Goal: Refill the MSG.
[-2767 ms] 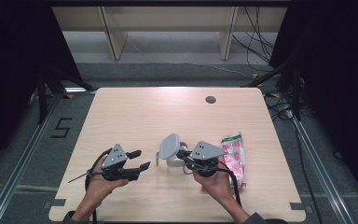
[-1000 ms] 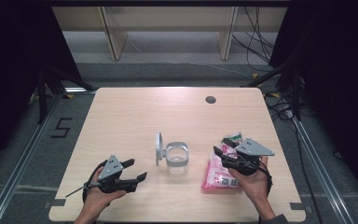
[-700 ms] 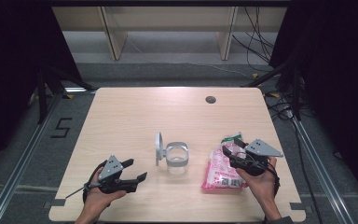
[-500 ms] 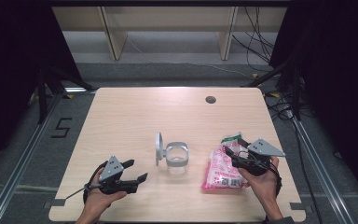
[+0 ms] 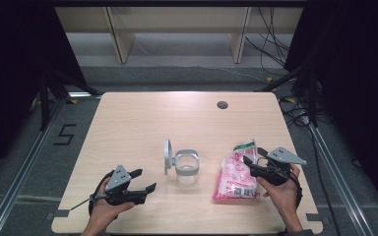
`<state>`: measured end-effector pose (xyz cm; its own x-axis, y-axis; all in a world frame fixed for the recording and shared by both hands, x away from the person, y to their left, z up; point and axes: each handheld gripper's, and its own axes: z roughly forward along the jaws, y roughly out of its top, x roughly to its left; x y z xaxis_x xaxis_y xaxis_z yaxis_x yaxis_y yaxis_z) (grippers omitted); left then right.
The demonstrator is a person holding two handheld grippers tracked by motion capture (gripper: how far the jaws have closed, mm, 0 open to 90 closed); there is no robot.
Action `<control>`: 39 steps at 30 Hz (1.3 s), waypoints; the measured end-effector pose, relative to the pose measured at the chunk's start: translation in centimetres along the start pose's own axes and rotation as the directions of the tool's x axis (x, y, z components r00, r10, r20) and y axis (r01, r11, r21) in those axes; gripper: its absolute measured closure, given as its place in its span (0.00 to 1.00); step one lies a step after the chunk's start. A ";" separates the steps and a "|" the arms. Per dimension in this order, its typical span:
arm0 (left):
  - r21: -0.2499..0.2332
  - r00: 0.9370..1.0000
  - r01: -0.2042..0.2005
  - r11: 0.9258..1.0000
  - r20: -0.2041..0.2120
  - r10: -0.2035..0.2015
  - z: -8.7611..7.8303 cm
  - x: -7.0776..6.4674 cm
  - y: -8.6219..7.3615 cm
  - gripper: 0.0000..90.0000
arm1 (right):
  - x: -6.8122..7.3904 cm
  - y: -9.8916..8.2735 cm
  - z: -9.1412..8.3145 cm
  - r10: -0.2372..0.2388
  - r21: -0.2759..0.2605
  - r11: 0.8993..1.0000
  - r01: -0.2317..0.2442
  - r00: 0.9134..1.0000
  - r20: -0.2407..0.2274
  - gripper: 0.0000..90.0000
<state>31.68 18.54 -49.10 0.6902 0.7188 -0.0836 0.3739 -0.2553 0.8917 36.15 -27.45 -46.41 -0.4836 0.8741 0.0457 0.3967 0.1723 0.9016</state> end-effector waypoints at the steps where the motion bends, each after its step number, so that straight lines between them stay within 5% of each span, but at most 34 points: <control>1: 0.001 1.000 -0.003 1.000 0.002 0.003 0.0 0.0 0.0 0.29 | 0.0 -0.1 -0.1 0.010 0.004 1.000 -0.010 1.000 0.003 0.40; 7: -0.001 1.000 0.007 1.000 0.006 -0.007 0.0 -0.2 -0.2 0.29 | -0.7 -0.3 -0.2 0.000 0.009 1.000 0.000 1.000 0.018 0.39; 9: 0.001 1.000 0.007 1.000 0.005 -0.007 0.0 -0.3 -0.1 0.29 | -0.6 -0.5 -0.4 0.032 0.026 0.999 -0.033 0.999 0.029 0.38; 11: 0.002 1.000 0.006 1.000 0.003 -0.006 0.0 -0.3 -0.1 0.29 | -1.1 -0.7 -0.3 0.004 0.035 0.999 -0.005 0.999 0.042 0.37; 12: 0.002 1.000 0.006 1.000 0.003 -0.006 0.0 -0.3 -0.1 0.29 | -0.9 -0.8 -0.2 0.039 0.041 0.998 -0.041 0.998 0.044 0.36; 16: 0.000 1.000 -0.010 1.000 0.008 0.010 0.1 -0.1 -0.2 0.29 | -1.4 -1.0 0.0 0.018 0.058 0.998 -0.019 0.999 0.028 0.36; 17: -0.003 1.000 -0.009 1.000 0.010 0.009 0.1 0.0 -0.2 0.30 | -1.1 -1.1 0.0 0.044 0.077 0.996 -0.047 0.998 0.039 0.36; 18: -0.003 1.000 0.014 1.000 0.008 -0.014 0.1 -0.2 -0.2 0.30 | -1.4 -1.2 0.2 0.011 0.070 0.997 -0.013 1.000 0.026 0.35; 19: 0.000 1.000 0.009 1.000 0.011 -0.009 0.1 -0.2 -0.2 0.30 | -1.1 -1.2 0.2 0.044 0.082 0.996 -0.046 0.999 0.031 0.35; 21: -0.002 1.000 0.012 1.000 0.011 -0.012 0.2 -0.3 -0.3 0.30 | -1.6 -1.3 0.5 0.013 0.084 0.996 -0.014 1.000 0.016 0.35; 25: 0.001 1.000 0.008 1.000 0.007 -0.008 0.2 -0.4 -0.3 0.30 | -1.6 -1.6 0.8 0.107 0.089 0.990 -0.105 0.994 -0.009 0.35; 28: 0.002 1.000 0.010 1.000 0.014 -0.010 0.3 -0.3 -0.3 0.30 | -2.3 -1.6 0.9 0.088 0.091 0.992 -0.086 0.996 -0.024 0.35; 29: 0.000 1.000 0.016 1.000 0.012 -0.016 0.3 -0.3 -0.3 0.30 | -2.0 -1.7 1.1 0.159 0.111 0.982 -0.155 0.987 -0.022 0.35; 30: 0.001 1.000 0.019 1.000 0.015 -0.019 0.2 -0.3 -0.3 0.30 | -2.6 -1.8 1.4 0.089 0.099 0.991 -0.087 0.996 -0.019 0.35; 31: 0.000 1.000 0.019 1.000 0.014 -0.019 0.2 -0.3 -0.3 0.30 | -2.1 -1.8 1.4 0.143 0.114 0.984 -0.139 0.990 -0.019 0.36; 34: -0.001 1.000 0.026 1.000 0.002 -0.026 0.2 -0.4 -0.3 0.30 | -2.4 -1.8 1.7 0.082 0.120 0.990 -0.077 0.996 -0.036 0.36; 39: 0.004 1.000 0.015 1.000 0.013 -0.015 0.3 -0.3 -0.4 0.31 | -1.8 -1.9 2.1 0.119 0.169 0.979 -0.112 0.993 -0.029 0.36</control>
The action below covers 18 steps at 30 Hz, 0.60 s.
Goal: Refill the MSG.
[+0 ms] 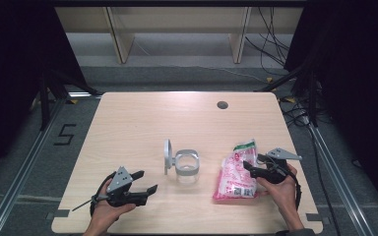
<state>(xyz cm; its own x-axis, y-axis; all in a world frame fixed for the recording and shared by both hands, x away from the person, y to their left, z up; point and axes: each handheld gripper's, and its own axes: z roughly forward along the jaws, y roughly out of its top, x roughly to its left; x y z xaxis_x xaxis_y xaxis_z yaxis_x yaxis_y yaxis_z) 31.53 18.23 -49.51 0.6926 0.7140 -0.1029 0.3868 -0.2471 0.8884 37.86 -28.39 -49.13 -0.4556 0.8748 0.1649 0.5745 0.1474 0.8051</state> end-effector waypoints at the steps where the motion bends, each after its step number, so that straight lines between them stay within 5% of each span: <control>1: 0.000 1.000 0.000 1.000 0.000 0.000 0.0 0.0 0.0 0.31 | 0.0 0.0 0.0 0.000 0.000 1.000 0.000 1.000 0.000 0.36; 2: 0.001 1.000 -0.008 1.000 0.001 0.008 0.0 0.0 0.0 0.31 | -0.2 0.0 0.5 -0.037 0.005 0.999 0.037 0.999 -0.012 0.37; 5: 0.007 1.000 -0.003 1.000 -0.004 0.003 0.1 0.0 -0.1 0.31 | 0.0 -0.1 0.7 -0.007 0.023 1.000 0.007 1.000 -0.009 0.38; 9: 0.005 1.000 -0.001 1.000 -0.001 0.001 0.1 0.0 -0.1 0.31 | -0.5 -0.1 0.9 -0.050 0.013 0.999 0.050 0.999 -0.014 0.42; 10: -0.003 1.000 0.009 1.000 0.004 -0.009 0.2 -0.1 -0.1 0.31 | -0.1 -0.2 0.8 -0.001 0.030 1.000 0.001 1.000 -0.016 0.42; 16: 0.002 1.000 0.001 1.000 0.009 -0.001 0.2 -0.1 -0.1 0.31 | -0.5 -0.1 1.1 -0.045 0.036 0.998 0.046 0.999 -0.014 0.47; 18: 0.000 0.999 -0.029 1.000 0.014 0.029 0.2 0.1 -0.1 0.31 | -0.2 -0.2 1.1 0.007 0.052 0.999 -0.006 1.000 -0.020 0.49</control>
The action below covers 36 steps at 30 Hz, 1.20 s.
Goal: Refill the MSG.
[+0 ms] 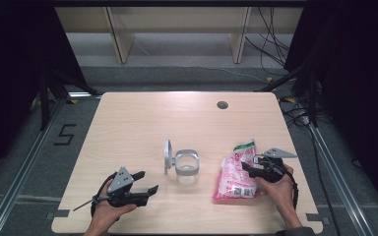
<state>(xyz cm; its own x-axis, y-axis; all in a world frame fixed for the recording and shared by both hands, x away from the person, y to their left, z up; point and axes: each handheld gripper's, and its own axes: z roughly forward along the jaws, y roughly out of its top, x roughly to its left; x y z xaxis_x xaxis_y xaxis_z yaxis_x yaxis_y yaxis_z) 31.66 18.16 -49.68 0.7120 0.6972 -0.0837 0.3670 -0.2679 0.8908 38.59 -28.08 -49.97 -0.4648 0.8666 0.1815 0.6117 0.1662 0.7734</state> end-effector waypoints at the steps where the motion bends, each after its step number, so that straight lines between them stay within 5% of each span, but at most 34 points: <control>1: 0.000 1.000 0.013 1.000 -0.002 -0.013 0.0 -0.1 0.0 0.31 | -0.4 0.1 0.1 -0.050 -0.010 0.999 0.050 0.999 0.008 0.50; 2: 0.000 1.000 0.031 1.000 -0.005 -0.031 0.0 -0.2 -0.1 0.31 | -0.1 0.0 0.1 0.000 0.005 1.000 0.000 1.000 -0.007 0.50; 4: -0.001 1.000 0.018 1.000 -0.004 -0.018 0.0 -0.1 0.0 0.31 | -0.5 0.1 0.3 -0.042 -0.011 0.999 0.042 0.999 -0.001 0.51; 14: 0.010 1.000 0.002 1.000 -0.008 -0.002 0.1 0.0 -0.1 0.31 | -0.3 0.2 0.6 0.011 0.013 1.000 -0.011 1.000 -0.006 0.53; 18: 0.007 0.999 0.030 1.000 -0.012 -0.030 0.1 -0.2 -0.2 0.31 | -0.6 0.3 0.7 -0.016 0.015 1.000 0.016 1.000 -0.003 0.54; 22: 0.009 1.000 0.004 1.000 -0.009 -0.004 0.1 0.0 -0.1 0.31 | -0.7 0.3 0.8 -0.026 0.017 1.000 0.026 1.000 0.000 0.59; 24: 0.007 1.000 0.027 1.000 -0.012 -0.027 0.1 -0.2 -0.2 0.31 | -0.7 0.4 0.8 -0.018 0.021 1.000 0.018 1.000 -0.007 0.63; 27: 0.008 1.000 0.004 1.000 -0.009 -0.004 0.1 0.0 -0.1 0.31 | -0.6 0.4 0.8 -0.012 0.022 1.000 0.013 1.000 -0.021 0.72; 28: 0.008 1.000 0.004 1.000 -0.009 -0.004 0.1 0.0 -0.1 0.31 | -0.2 0.4 0.7 0.027 0.035 0.999 -0.026 0.999 -0.021 0.73; 36: 0.002 1.000 0.030 1.000 -0.007 -0.030 0.2 -0.3 -0.2 0.31 | -0.7 0.4 0.6 0.000 0.046 0.999 0.002 0.999 -0.043 0.93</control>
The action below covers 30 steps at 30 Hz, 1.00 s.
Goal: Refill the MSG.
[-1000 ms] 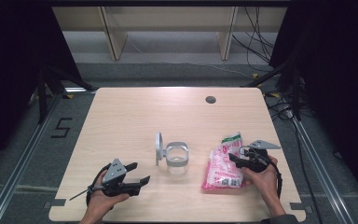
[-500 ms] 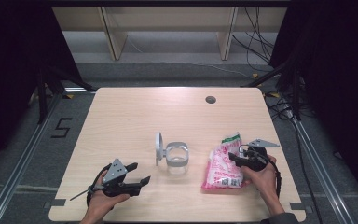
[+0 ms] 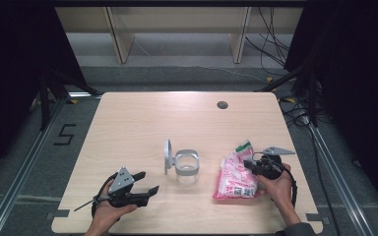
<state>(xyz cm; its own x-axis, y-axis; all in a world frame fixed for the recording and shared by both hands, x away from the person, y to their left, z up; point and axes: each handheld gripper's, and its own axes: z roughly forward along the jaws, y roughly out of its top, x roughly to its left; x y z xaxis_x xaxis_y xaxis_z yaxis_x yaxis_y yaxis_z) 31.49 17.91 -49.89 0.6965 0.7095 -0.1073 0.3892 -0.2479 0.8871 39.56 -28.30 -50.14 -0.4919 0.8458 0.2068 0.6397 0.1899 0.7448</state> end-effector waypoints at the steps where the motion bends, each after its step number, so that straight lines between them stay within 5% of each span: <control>1: 0.003 1.000 -0.014 1.000 0.000 0.014 0.0 0.1 0.0 0.31 | 0.0 0.0 0.0 0.001 -0.001 1.000 -0.001 1.000 -0.009 0.95; 3: 0.005 1.000 -0.004 1.000 -0.002 0.004 -0.1 0.1 0.0 0.31 | 0.0 0.0 0.2 -0.023 -0.023 0.999 0.023 1.000 -0.009 0.97; 5: 0.004 1.000 -0.003 1.000 -0.003 0.003 0.0 0.1 0.0 0.31 | 0.4 -0.1 0.0 0.014 -0.017 1.000 -0.015 1.000 -0.022 1.00; 6: 0.005 1.000 -0.003 1.000 -0.004 0.003 -0.1 0.1 0.0 0.31 | 0.1 0.0 -0.1 -0.027 -0.024 0.999 0.027 1.000 -0.010 1.00; 7: 0.004 1.000 -0.003 1.000 -0.004 0.003 -0.1 0.1 0.0 0.31 | 0.4 0.0 -0.1 -0.006 -0.030 1.000 0.006 1.000 -0.015 1.00; 13: 0.003 1.000 -0.007 1.000 0.000 0.007 -0.1 0.0 0.0 0.31 | 0.7 0.2 -0.5 -0.053 -0.055 0.997 0.052 0.999 -0.011 1.00; 14: 0.001 1.000 -0.005 1.000 0.001 0.005 -0.1 0.0 0.0 0.31 | 1.1 0.2 -0.6 -0.015 -0.077 0.997 0.014 1.000 -0.022 1.00; 15: 0.004 1.000 -0.008 1.000 0.001 0.008 -0.1 0.0 0.0 0.31 | 0.8 0.3 -0.8 -0.061 -0.083 0.995 0.060 0.998 -0.018 1.00; 17: -0.001 1.000 -0.002 1.000 0.003 0.002 0.0 -0.1 0.0 0.31 | 1.1 0.5 -1.0 -0.069 -0.088 0.994 0.067 0.997 -0.025 1.00; 19: 0.004 1.000 -0.007 1.000 0.005 0.007 0.0 -0.2 0.0 0.31 | 1.5 0.4 -1.2 -0.046 -0.106 0.993 0.042 0.998 -0.036 1.00; 21: 0.008 1.000 -0.014 1.000 0.006 0.014 0.0 -0.3 0.0 0.31 | 1.5 0.6 -1.5 -0.073 -0.144 0.987 0.064 0.996 -0.054 1.00; 22: 0.010 0.999 -0.033 0.999 0.010 0.033 0.0 -0.2 0.0 0.31 | 2.0 0.5 -1.7 -0.025 -0.145 0.989 0.014 0.997 -0.075 1.00; 23: 0.010 0.999 -0.039 0.999 0.013 0.038 -0.1 -0.2 0.0 0.31 | 1.8 0.7 -1.9 -0.069 -0.167 0.984 0.055 0.995 -0.075 1.00; 26: 0.000 1.000 -0.007 1.000 0.015 0.007 0.0 -0.4 0.0 0.31 | 2.6 0.8 -2.7 -0.070 -0.201 0.978 0.054 0.995 -0.076 1.00; 27: -0.003 1.000 -0.003 1.000 0.014 0.003 0.0 -0.4 -0.1 0.31 | 2.6 0.9 -2.9 -0.105 -0.215 0.973 0.088 0.992 -0.068 1.00; 28: -0.003 1.000 -0.003 1.000 0.014 0.003 0.0 -0.4 -0.1 0.31 | 3.2 0.9 -3.3 -0.071 -0.216 0.975 0.052 0.994 -0.082 1.00; 30: 0.001 1.000 -0.009 1.000 0.017 0.009 -0.1 -0.5 -0.1 0.31 | 3.3 1.2 -3.5 -0.116 -0.257 0.962 0.092 0.990 -0.078 1.00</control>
<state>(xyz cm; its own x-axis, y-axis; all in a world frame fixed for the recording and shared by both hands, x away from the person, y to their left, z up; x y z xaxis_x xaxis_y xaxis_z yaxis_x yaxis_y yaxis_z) 31.08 17.62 -49.86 0.7101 0.6959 -0.1072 0.3839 -0.2550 0.8874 36.59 -27.02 -46.33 -0.6072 0.7766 0.1680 0.4179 0.1323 0.8988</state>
